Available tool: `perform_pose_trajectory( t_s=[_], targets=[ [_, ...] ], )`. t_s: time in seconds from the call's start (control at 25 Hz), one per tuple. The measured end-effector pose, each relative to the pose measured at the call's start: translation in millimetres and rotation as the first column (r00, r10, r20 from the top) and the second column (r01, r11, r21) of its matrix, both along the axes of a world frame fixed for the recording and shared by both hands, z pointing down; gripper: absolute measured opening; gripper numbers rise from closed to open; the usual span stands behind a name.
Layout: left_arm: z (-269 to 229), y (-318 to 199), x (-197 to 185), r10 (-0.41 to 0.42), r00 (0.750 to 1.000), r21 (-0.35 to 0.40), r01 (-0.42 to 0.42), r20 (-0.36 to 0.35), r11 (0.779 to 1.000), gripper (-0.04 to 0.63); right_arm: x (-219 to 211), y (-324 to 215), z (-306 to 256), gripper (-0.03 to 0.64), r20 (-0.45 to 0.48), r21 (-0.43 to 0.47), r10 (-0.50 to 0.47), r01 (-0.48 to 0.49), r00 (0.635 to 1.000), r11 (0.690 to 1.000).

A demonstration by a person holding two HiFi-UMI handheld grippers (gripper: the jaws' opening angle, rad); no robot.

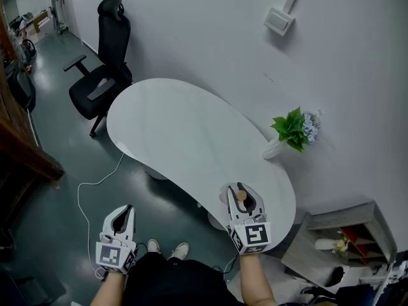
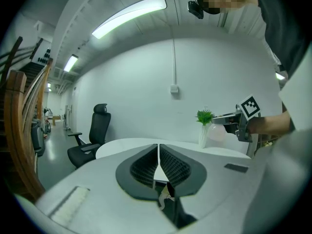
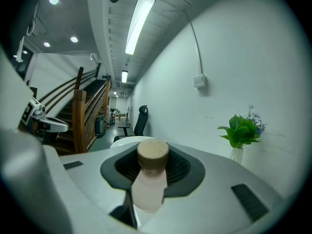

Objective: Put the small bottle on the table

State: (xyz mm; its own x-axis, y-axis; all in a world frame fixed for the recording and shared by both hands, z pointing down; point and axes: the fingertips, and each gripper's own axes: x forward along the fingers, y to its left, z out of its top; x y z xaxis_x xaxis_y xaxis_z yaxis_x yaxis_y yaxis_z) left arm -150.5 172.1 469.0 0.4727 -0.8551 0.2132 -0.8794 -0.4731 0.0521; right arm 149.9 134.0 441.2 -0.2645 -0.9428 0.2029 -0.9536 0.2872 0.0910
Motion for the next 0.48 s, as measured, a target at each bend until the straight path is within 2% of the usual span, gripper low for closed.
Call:
perform_pose_trajectory(
  t_s=[0.28,0.48],
  targets=[
    [1.4,15.2,11.1,0.006,1.0,0.0,-0.006,0.005,1.0,0.014,7.6,12.7,2.9,0.103,-0.012,-0.005,-0.011,0.011,1.0,1.0],
    [11.0,1.3,8.4,0.02,1.0,-0.002,-0.02,-0.011,1.0,0.014,3.2,10.4,6.0,0.103,-0.027,-0.016,-0.008,0.007,1.0,1.0]
  ],
)
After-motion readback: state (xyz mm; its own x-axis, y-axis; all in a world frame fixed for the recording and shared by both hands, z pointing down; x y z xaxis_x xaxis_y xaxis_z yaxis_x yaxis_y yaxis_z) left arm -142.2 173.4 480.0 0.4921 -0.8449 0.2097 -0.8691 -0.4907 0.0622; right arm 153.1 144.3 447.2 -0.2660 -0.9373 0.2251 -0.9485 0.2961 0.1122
